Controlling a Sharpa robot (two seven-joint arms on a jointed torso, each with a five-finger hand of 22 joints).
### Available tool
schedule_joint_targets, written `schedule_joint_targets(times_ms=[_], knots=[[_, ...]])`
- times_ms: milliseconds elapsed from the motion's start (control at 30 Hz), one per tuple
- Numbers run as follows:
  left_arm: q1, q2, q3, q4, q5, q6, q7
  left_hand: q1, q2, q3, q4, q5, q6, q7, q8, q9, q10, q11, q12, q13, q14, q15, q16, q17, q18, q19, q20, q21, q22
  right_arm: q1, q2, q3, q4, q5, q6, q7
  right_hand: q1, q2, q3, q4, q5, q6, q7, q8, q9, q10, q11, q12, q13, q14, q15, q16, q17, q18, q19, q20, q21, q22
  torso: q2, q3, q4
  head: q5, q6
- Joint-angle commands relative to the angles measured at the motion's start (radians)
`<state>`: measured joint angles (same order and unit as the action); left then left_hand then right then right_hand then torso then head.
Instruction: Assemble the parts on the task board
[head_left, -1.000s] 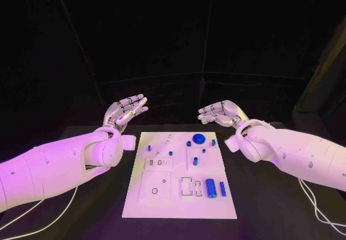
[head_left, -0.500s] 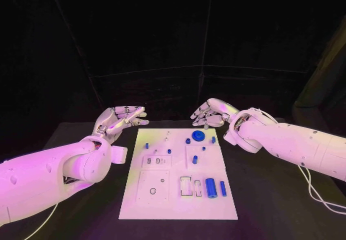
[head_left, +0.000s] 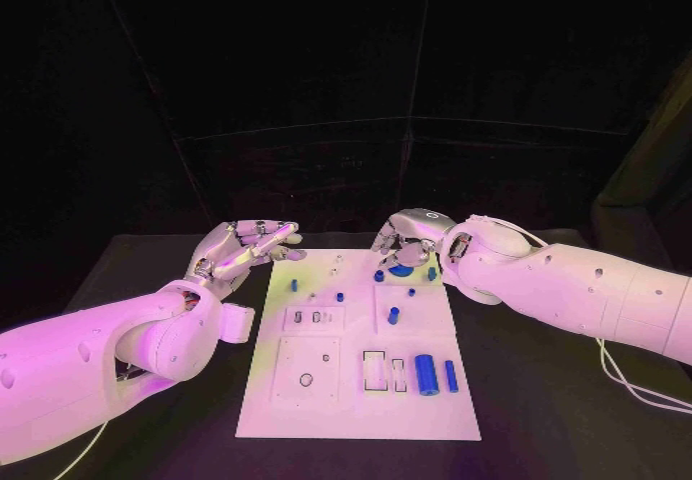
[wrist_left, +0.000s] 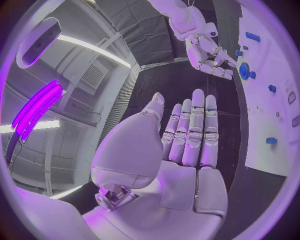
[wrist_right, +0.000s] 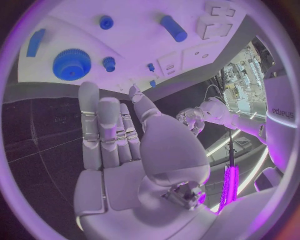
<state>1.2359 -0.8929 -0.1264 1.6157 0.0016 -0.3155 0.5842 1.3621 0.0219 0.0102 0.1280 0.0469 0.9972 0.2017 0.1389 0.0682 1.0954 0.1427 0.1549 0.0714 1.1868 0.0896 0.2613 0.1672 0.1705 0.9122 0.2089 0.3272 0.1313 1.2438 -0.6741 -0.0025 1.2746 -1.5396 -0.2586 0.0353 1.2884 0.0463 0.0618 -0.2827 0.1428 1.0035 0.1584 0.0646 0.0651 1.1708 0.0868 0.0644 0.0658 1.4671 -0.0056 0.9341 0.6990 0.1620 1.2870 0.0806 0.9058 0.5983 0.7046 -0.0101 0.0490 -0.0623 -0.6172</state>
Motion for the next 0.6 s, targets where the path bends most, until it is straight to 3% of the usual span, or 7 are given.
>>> schedule_joint_targets(times_ms=[33,100,200,600], knots=[[0.001,-0.003,0.001,0.009,-0.014,0.037,-0.005,0.001,0.009,0.000,-0.008,0.003,0.005,0.003,-0.007,-0.001,0.006,0.002,-0.005,-0.001,0.003,0.003,-0.004,0.002,0.014,0.007,0.002,-0.008,-0.002,0.004,0.002,0.001,0.001,-0.096,0.074,-0.060,-0.010,0.003,-0.001,0.004,-0.002,-0.007,-0.004,0.000,0.001,-0.009,0.001,0.005,0.002,0.029,0.007,0.067,0.066,-0.017,-0.006,0.007,0.066,0.072,0.016,-0.0005,0.0021,-0.001,-0.001],[0.001,-0.005,0.001,0.012,-0.014,0.033,-0.007,0.000,0.009,-0.001,-0.009,0.003,0.004,0.004,-0.010,-0.002,0.005,0.003,-0.008,-0.002,0.005,0.003,-0.005,0.004,0.014,0.008,0.002,-0.009,-0.004,0.004,0.004,0.001,0.000,-0.103,0.088,-0.065,-0.010,0.003,-0.002,0.004,-0.001,-0.008,-0.004,-0.001,0.001,-0.013,0.002,0.005,0.002,0.026,0.008,0.117,0.115,-0.022,-0.008,0.010,0.117,0.128,0.019,-0.0001,0.0010,0.000,0.000],[0.002,-0.006,0.001,0.015,-0.014,0.030,-0.009,-0.001,0.009,-0.001,-0.010,0.003,0.003,0.005,-0.012,-0.002,0.005,0.003,-0.010,-0.002,0.006,0.003,-0.006,0.005,0.014,0.009,0.002,-0.010,-0.004,0.005,0.007,0.001,-0.003,-0.108,0.100,-0.067,-0.009,0.004,-0.001,0.004,0.000,-0.007,-0.005,0.000,0.001,-0.018,0.003,0.003,0.001,0.024,0.009,0.131,0.128,-0.023,-0.011,0.011,0.132,0.143,0.024,0.0005,0.0004,0.002,0.001],[0.002,-0.007,0.001,0.018,-0.014,0.030,-0.013,-0.001,0.011,-0.001,-0.014,0.003,0.002,0.006,-0.015,-0.003,0.005,0.004,-0.015,-0.003,0.010,0.003,-0.006,0.009,0.014,0.012,0.002,-0.010,-0.006,0.005,0.029,0.001,-0.028,-0.122,0.112,-0.062,-0.006,0.011,0.003,0.005,0.001,-0.014,-0.006,-0.001,0.001,-0.025,0.003,0.003,0.000,0.023,0.009,0.181,0.178,-0.026,-0.017,0.014,0.177,0.190,0.032,0.0014,0.0080,-0.004,0.000]])
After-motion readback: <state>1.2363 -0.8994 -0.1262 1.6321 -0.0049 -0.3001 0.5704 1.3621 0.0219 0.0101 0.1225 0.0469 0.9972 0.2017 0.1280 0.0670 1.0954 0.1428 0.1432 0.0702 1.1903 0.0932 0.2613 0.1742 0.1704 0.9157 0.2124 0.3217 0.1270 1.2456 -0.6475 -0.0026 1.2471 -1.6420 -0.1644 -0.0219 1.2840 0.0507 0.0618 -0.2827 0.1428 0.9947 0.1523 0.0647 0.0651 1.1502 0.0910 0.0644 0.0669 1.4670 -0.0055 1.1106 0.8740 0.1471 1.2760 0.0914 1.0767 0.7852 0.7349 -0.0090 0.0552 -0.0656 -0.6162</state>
